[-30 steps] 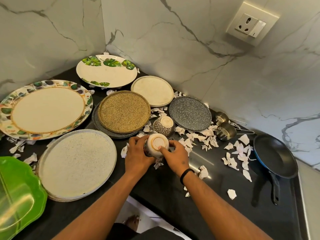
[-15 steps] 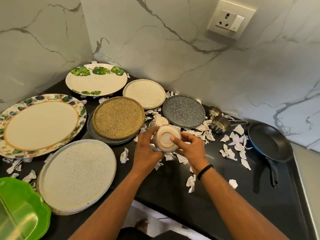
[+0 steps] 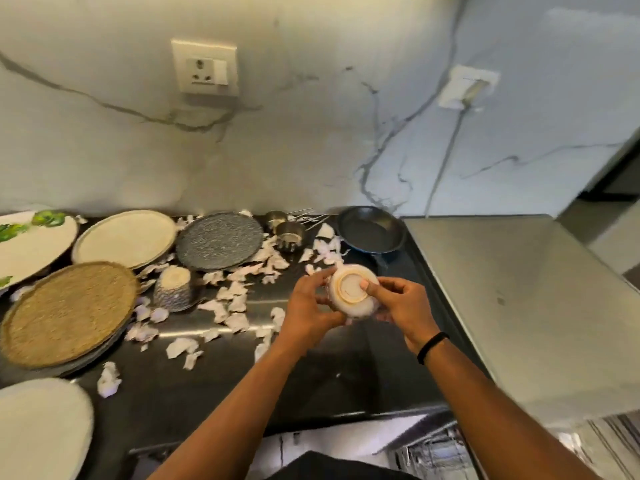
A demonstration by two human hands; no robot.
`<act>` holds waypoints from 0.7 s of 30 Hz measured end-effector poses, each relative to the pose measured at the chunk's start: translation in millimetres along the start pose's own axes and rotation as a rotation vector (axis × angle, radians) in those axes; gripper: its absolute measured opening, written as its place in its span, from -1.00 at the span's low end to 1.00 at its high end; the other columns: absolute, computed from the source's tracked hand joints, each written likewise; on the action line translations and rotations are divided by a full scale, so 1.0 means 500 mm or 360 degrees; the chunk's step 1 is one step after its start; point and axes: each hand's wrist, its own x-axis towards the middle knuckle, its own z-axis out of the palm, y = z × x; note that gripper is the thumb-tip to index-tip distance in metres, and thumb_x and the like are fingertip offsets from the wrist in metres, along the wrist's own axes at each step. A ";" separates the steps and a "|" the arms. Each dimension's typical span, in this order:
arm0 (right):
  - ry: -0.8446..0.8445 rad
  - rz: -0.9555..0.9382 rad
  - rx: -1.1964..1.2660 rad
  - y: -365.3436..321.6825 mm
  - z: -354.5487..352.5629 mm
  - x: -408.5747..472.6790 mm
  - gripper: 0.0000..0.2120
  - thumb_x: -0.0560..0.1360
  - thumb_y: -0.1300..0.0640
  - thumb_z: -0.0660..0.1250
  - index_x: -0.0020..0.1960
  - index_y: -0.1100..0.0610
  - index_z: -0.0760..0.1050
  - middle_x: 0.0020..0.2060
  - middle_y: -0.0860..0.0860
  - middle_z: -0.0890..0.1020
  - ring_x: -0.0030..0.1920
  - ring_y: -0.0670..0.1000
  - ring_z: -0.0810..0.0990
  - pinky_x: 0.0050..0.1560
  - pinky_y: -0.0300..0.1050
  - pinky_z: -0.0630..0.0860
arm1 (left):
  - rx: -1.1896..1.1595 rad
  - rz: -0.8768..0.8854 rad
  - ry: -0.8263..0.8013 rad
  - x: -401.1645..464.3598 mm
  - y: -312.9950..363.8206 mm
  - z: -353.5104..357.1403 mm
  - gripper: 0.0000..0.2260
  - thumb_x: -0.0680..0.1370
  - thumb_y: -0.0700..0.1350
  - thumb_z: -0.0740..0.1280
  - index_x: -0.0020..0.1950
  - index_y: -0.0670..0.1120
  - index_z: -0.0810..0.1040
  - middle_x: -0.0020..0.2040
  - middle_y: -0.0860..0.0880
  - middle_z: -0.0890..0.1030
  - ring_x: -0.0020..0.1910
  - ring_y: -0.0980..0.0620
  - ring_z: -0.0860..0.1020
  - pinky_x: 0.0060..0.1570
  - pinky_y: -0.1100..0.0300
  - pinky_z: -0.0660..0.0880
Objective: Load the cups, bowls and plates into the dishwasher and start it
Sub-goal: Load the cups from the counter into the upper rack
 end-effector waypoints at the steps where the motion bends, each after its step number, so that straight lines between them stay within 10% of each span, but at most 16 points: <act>1: 0.0075 0.0018 0.0068 0.006 -0.051 -0.016 -0.72 0.40 0.09 0.56 0.05 0.16 0.64 -0.08 0.06 0.73 -0.12 -0.01 0.72 -0.26 -0.14 0.66 | 0.0000 0.0015 -0.0078 -0.001 0.016 0.049 -0.17 0.22 -0.22 0.67 0.39 0.17 0.43 0.30 0.02 0.46 0.18 0.03 0.59 0.08 0.03 0.64; 7: 0.0405 0.0110 0.0281 0.078 -0.309 -0.113 -0.85 0.40 0.14 0.56 -0.07 0.09 0.63 -0.14 0.04 0.72 -0.14 0.00 0.70 -0.33 -0.20 0.63 | -0.0039 -0.0047 -0.0500 -0.034 0.099 0.297 -0.13 0.19 -0.09 0.66 0.47 0.02 0.43 0.32 -0.03 0.50 0.13 -0.04 0.65 0.03 0.02 0.66; 16: 0.0849 0.0262 0.0620 0.217 -0.602 -0.257 -0.72 0.37 0.21 0.58 0.05 0.21 0.65 -0.10 0.17 0.73 -0.13 0.13 0.73 -0.28 -0.11 0.65 | -0.0149 -0.0403 -0.0861 -0.123 0.187 0.618 -0.59 0.37 -0.27 0.60 0.19 -0.14 0.64 -0.15 -0.02 0.72 -0.26 0.00 0.64 -0.32 0.11 0.59; 21: 0.1159 0.0389 0.0809 0.309 -0.710 -0.345 -0.71 0.39 0.21 0.57 0.07 0.26 0.65 -0.12 0.17 0.73 -0.21 0.08 0.73 -0.24 -0.06 0.68 | -0.0082 -0.0520 -0.1150 -0.177 0.213 0.780 -0.80 0.45 -0.23 0.54 0.02 -0.03 0.66 -0.15 -0.15 0.70 -0.23 -0.09 0.63 -0.11 -0.05 0.59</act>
